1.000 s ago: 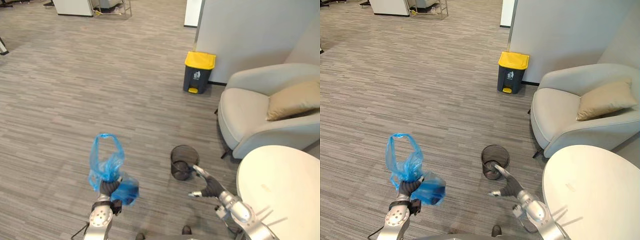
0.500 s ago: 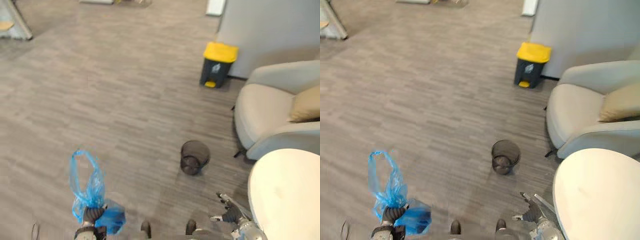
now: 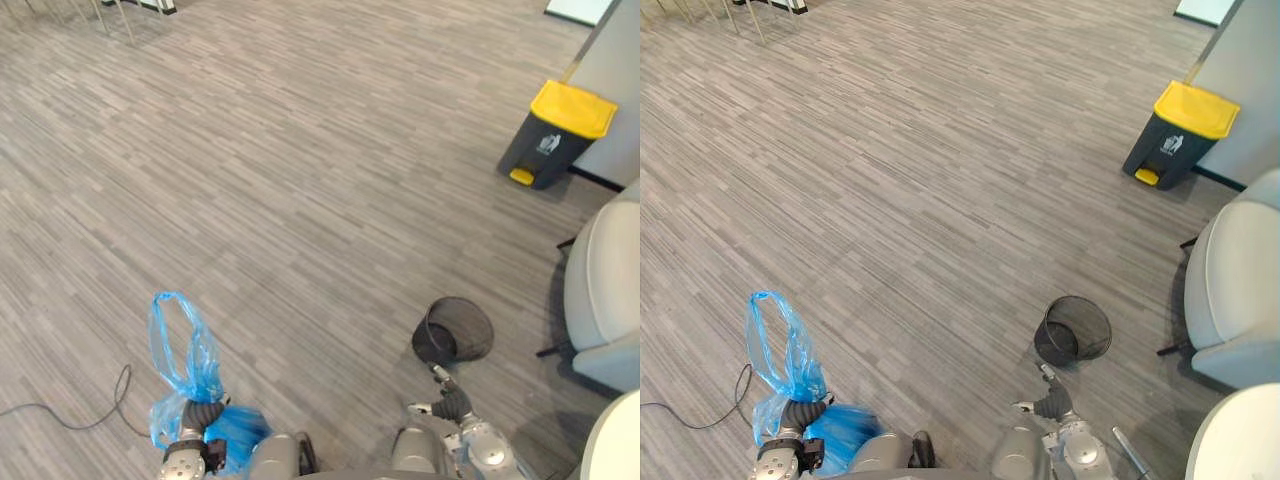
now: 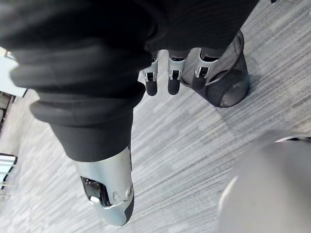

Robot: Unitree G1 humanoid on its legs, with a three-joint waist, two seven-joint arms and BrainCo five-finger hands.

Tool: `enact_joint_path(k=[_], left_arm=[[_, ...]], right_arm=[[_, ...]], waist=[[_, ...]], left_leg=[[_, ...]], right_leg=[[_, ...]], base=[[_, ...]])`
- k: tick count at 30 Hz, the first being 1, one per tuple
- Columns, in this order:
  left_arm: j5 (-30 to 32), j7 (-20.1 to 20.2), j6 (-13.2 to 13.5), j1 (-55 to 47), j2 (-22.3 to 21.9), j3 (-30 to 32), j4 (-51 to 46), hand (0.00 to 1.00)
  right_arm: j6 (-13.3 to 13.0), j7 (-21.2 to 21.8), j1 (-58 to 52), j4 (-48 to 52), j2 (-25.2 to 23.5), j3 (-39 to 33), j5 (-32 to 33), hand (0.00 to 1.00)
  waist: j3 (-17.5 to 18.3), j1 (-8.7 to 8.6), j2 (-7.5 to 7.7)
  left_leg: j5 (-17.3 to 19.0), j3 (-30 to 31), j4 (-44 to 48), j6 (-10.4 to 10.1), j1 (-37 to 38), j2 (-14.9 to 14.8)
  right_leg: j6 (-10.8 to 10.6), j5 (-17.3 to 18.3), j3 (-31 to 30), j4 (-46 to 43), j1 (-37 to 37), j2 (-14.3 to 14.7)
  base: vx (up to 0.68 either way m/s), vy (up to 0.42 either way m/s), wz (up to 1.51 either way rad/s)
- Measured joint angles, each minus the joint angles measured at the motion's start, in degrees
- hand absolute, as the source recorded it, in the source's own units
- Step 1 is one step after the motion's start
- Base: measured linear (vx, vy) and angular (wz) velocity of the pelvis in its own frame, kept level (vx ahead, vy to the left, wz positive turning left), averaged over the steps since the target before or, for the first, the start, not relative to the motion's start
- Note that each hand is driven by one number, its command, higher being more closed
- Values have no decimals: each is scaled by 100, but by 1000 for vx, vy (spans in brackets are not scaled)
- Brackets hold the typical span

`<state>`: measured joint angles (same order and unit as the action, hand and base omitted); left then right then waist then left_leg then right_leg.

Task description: Gather rubbish on tea table into small bin, then transfer packed bag to large trash can.

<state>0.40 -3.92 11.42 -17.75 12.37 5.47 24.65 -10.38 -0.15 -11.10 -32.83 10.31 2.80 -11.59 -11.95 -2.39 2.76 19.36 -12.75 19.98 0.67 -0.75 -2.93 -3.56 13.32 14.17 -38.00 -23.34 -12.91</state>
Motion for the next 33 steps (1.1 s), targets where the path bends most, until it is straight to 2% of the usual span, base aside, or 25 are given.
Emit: enact_joint_path(k=[2, 4, 5, 6, 7, 8, 9, 10, 11, 13, 14, 16, 17, 18, 19, 20, 21, 23, 24, 25, 27, 28, 30, 32, 33], left_arm=[[0, -10, 4, 204, -2, -39, 22, 100], [0, -29, 7, 287, -7, -99, 32, 100], [0, -40, 6, 225, -39, -96, 60, 100], [0, -46, -7, 254, -109, -88, 97, 100], [1, -45, -14, 262, -215, -80, 73, 100], [3, -44, -42, 320, -319, -89, 79, 100], [2, -33, -46, 316, -371, -88, 75, 100], [1, -18, -42, 309, -427, -85, 71, 100], [-1, -23, -42, 314, -430, -85, 66, 100], [-2, -18, -24, 299, -417, -102, 49, 100], [-1, -11, -25, 304, -418, -116, 50, 100], [2, 5, -19, 282, -426, -135, -48, 100], [2, 1, -14, 267, -428, -128, -52, 100], [3, -8, 8, 147, -431, -137, -117, 100], [5, -16, 52, -153, -489, -141, -177, 100], [9, -14, 3, -127, -449, -126, -123, 100], [9, -23, -41, -107, -365, -94, -175, 100], [8, -37, -37, -167, -373, -80, -473, 100], [6, -65, -38, -184, -384, -96, -507, 100], [5, -118, -42, -150, -380, -108, -502, 100], [0, -162, -38, -133, -374, -85, -500, 100], [0, -178, -39, -109, -344, -72, -493, 100], [-1, -183, -38, -17, -240, -69, -476, 100], [2, -178, -36, 154, -197, 35, -101, 100], [3, -181, -37, 165, -194, 63, -34, 100]], right_arm=[[32, 2, -4, -8, -2, 2, -2, 0], [66, 8, -25, 0, -3, 3, -2, 0], [71, 18, -172, 60, 0, 5, -2, 0], [83, 20, -196, 49, 37, 3, -5, 0], [87, 21, -148, 84, 52, 4, -5, 0], [87, 25, -123, 208, 86, 5, -6, 0], [87, 24, -123, 261, 106, 8, -1, 0], [84, 12, -84, 271, 121, 19, 1, 0], [83, -15, -61, 273, 110, 31, 22, 0], [52, -124, -48, 287, 57, -8, 93, 0], [49, -126, -47, 281, 79, -20, 117, 0], [52, -140, 8, 289, 143, -33, 199, 0], [50, -148, 9, 269, 154, -66, 201, 0], [47, -158, -25, 283, 164, -73, 196, 0], [45, -186, -51, 201, 189, -76, 196, 0], [76, -215, -51, 128, 62, -75, 196, 0], [95, -218, -226, 218, -95, -53, 195, 0], [86, -217, -318, 353, -172, -17, 187, 0], [82, -222, -312, 409, -228, -15, 187, 0], [76, -224, -250, 375, -263, -9, 187, 0], [90, -220, -185, 248, -271, 32, 172, 0], [90, -225, -157, 231, -273, 30, 161, 0], [95, -225, -92, 180, -266, 4, 33, 0], [155, -221, 127, -146, -240, 2, -42, 0], [186, -222, 138, -180, -239, 2, -64, 0]], waist=[[-22, -35, -28], [-3, -134, -53], [109, -298, -121], [146, -326, -198], [156, -255, -350], [87, -247, -439], [49, -230, -479], [-27, -122, -461], [-67, -80, -403], [-178, 135, -85], [-180, 176, -45], [-196, 458, -59], [-194, 525, -60], [-161, 650, -157], [-77, 633, -365], [-60, 629, -191], [102, 613, 75], [113, 651, 169], [69, 628, 95], [75, 550, 105], [96, 479, 75], [96, 452, 74], [99, 392, 42], [80, 322, 2], [84, 309, 8]], left_leg=[[67, 8, -211, -204, 339, -33], [306, 102, -195, -464, 564, -115], [514, 229, -44, -721, 848, -313], [523, 205, 171, -744, 850, -469], [265, 132, 927, -940, 579, -801], [-508, 162, 2166, -594, 92, -1059], [-1149, 195, 2801, -355, -162, -1207], [-1060, 390, 3892, -237, -592, -1294], [-833, 468, 4275, -212, -790, -1226], [-339, 572, 4219, 100, -1524, -561], [-297, 635, 3950, 101, -1729, -407], [-334, 1234, 2539, 37, -2548, 204], [-450, 1527, 2006, -152, -2648, 354], [-898, 2248, 682, -701, -2516, 483], [-1778, 2509, 623, -632, -2453, 285], [-1372, 2282, 1060, -505, -2483, 357], [-925, 1891, 1321, -435, -2439, 380], [-480, 1361, 1510, -211, -2056, 175], [-225, 1069, 1468, -118, -1654, 69], [-10, 807, 1311, -41, -1176, -1], [159, 521, 973, -6, -642, -95], [175, 396, 716, -35, -350, -127], [185, 100, 161, -127, 151, -248], [121, -118, -315, -293, 742, -306], [127, -143, -378, -354, 895, -299]], right_leg=[[77, -239, 229, 833, -298, 186], [344, -447, 247, 758, -431, 301], [803, -838, 373, 565, -353, 431], [870, -651, 431, 381, -313, 535], [1038, -394, 507, 297, -169, 757], [1116, -210, 511, 465, 155, 969], [1121, -156, 471, 714, 431, 1117], [1145, -130, 286, 1202, 1040, 1367], [1154, -124, 171, 1428, 1358, 1438], [1172, -113, -399, 2212, 2453, 1447], [1173, -112, -532, 2333, 2614, 1431], [1204, 38, -1245, 2454, 2970, 1422], [1118, 137, -1437, 2424, 3032, 1389], [829, 486, -1830, 2234, 3141, 1438], [659, 956, -2292, 1971, 3370, 1603], [597, 1147, -2483, 1764, 3401, 1454], [399, 1196, -2720, 1262, 3215, 1240], [-441, 780, -2654, 88, 2776, 1086], [-987, 506, -2282, -859, 2362, 886], [-547, 601, -1572, -1500, 1990, 543], [62, 805, -567, -1711, 1567, 220], [203, 895, -145, -1616, 1298, 154], [225, 895, 533, -813, 589, 208], [270, 209, 940, 830, 178, 522], [354, -86, 910, 1196, 120, 644]], base=[[544, -90, 18], [579, -153, 49], [730, -206, 62], [907, -248, 32], [803, -222, -19], [786, -239, -36], [768, -257, -49], [588, -179, -57], [726, -169, -82], [769, -108, -86], [807, -28, -114], [729, 103, -152], [681, 198, -180], [701, 274, -198], [693, 315, -190], [654, 302, -156], [613, 231, -136], [629, 215, -153], [610, 255, -146], [494, 213, -134], [350, 122, -88], [532, 119, -85], [481, 56, -58], [547, 36, -31], [623, -6, -14]])
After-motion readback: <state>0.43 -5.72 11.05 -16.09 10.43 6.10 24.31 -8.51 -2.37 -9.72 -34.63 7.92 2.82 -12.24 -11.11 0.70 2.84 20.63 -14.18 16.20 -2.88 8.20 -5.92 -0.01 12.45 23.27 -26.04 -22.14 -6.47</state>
